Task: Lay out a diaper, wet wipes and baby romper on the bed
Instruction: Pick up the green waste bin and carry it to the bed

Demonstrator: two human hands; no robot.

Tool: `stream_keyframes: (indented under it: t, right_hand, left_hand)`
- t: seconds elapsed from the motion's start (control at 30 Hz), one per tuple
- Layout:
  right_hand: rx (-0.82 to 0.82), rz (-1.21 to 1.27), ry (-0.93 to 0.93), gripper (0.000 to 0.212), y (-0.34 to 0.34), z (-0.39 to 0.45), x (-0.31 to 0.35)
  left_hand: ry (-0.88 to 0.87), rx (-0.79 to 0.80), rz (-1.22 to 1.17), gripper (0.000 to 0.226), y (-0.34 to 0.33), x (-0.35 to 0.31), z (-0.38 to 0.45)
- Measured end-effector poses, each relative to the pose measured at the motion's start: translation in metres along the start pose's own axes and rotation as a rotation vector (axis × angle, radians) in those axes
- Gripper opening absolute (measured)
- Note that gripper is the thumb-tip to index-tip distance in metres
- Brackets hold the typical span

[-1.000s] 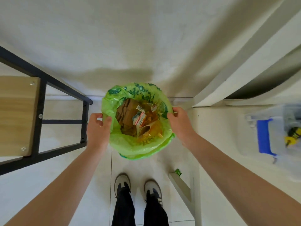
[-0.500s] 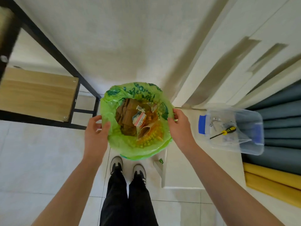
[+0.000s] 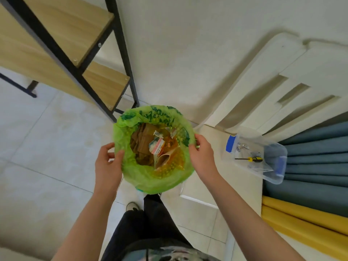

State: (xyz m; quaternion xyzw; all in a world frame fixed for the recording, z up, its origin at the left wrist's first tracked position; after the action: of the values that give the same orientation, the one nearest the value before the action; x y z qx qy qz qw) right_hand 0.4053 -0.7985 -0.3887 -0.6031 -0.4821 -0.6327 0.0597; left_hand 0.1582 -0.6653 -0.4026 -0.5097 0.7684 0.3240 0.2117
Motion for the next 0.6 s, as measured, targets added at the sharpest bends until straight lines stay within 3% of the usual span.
stream_keyframes:
  t: [0.6]
  right_hand:
    - [0.378,-0.152,0.303,0.035,-0.118,-0.159,0.078]
  left_hand:
    - [0.098,-0.289,-0.297,0.02,0.202,0.158,-0.117]
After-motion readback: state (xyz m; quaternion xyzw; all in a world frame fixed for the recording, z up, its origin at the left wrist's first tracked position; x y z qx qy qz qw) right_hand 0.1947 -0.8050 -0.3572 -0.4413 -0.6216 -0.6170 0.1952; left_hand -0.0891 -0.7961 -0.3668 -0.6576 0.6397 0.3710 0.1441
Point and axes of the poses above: each hand's wrist, its own z-axis towards the middle knuckle, its own y-axis out of the back of the hand, x = y × z, the point moved 8 cm from there along z, towards the middle knuckle, and after that the axes turned 15 degrees about y, right-handed, at the moved point
